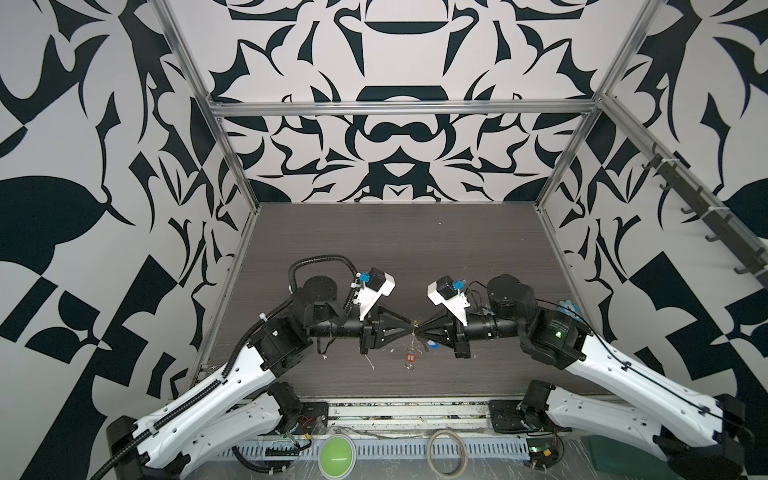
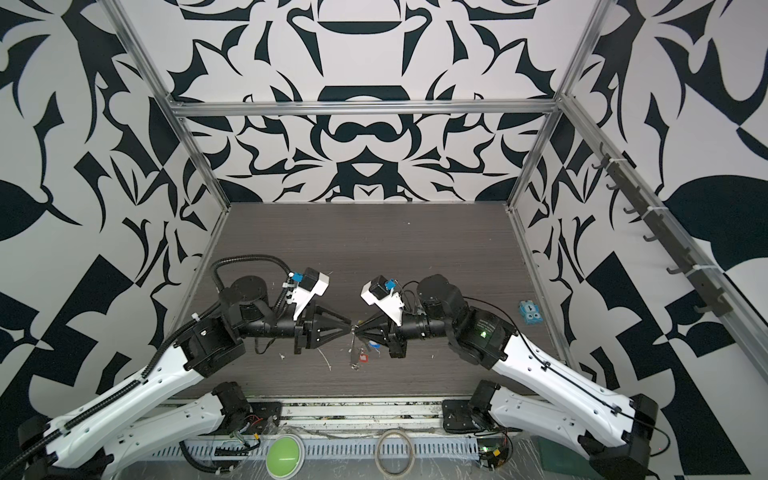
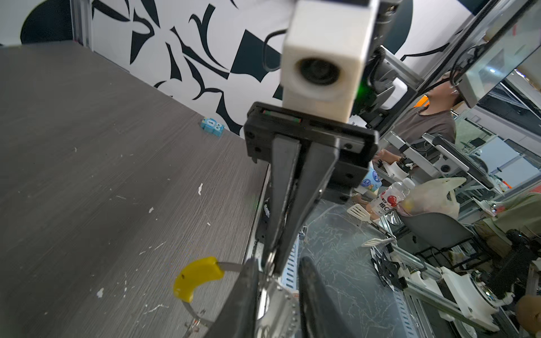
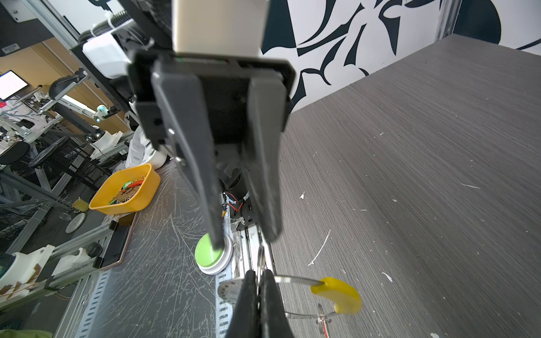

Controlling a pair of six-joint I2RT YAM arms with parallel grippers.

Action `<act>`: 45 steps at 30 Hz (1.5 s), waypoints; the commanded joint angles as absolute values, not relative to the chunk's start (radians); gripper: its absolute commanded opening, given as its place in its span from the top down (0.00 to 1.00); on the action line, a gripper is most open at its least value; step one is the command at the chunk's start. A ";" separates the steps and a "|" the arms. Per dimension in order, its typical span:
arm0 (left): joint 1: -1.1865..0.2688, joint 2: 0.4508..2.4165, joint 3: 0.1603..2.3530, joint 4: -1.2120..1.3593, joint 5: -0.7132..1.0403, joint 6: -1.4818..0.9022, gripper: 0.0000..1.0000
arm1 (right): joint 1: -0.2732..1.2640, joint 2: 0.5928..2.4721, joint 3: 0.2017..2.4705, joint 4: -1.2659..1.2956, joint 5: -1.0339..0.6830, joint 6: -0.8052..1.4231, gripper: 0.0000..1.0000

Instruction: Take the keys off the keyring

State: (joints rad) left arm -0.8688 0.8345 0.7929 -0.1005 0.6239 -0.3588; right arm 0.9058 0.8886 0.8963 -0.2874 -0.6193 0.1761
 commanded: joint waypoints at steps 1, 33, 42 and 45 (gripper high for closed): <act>-0.866 0.819 0.796 -0.098 0.619 -0.350 0.73 | 0.911 0.876 0.942 -0.213 -0.663 0.179 1.00; -0.865 0.857 0.799 -0.022 0.663 -0.371 1.00 | 0.912 0.908 0.953 -0.166 -0.649 0.212 1.00; -0.866 0.804 0.735 0.114 0.598 -0.411 1.00 | 0.911 0.875 0.928 -0.123 -0.574 0.229 0.66; -0.865 0.758 0.705 0.163 0.569 -0.419 1.00 | 0.910 0.832 0.894 -0.096 -0.543 0.225 0.57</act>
State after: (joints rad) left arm -0.8642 0.8043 0.7250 0.0578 0.6060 -0.3973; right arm 0.9073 0.8787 0.9016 -0.1917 -0.5827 0.2340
